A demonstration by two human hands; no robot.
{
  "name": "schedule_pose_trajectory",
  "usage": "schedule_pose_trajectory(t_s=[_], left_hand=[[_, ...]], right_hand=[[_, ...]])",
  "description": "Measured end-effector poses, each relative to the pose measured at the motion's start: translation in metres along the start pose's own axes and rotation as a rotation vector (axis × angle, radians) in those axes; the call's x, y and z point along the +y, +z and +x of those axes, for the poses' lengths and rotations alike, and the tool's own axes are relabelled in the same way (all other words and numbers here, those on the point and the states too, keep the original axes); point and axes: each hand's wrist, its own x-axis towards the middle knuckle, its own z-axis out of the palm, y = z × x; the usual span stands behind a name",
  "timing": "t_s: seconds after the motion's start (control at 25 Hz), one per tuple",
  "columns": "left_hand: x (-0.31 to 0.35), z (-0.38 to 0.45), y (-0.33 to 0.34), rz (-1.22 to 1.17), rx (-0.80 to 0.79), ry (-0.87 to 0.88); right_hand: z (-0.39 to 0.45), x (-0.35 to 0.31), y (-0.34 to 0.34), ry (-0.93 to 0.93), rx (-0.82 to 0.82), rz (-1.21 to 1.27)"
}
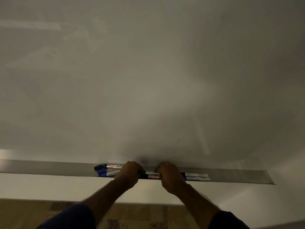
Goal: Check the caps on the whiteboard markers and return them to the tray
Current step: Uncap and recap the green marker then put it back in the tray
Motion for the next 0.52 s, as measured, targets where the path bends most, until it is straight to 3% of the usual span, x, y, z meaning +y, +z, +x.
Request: schedule_pose_trajectory(t_s=[0.52], left_hand=[[0.006, 0.007, 0.005, -0.04, -0.003, 0.048]], right_hand=[[-0.01, 0.025, -0.007, 0.049, -0.001, 0.104]])
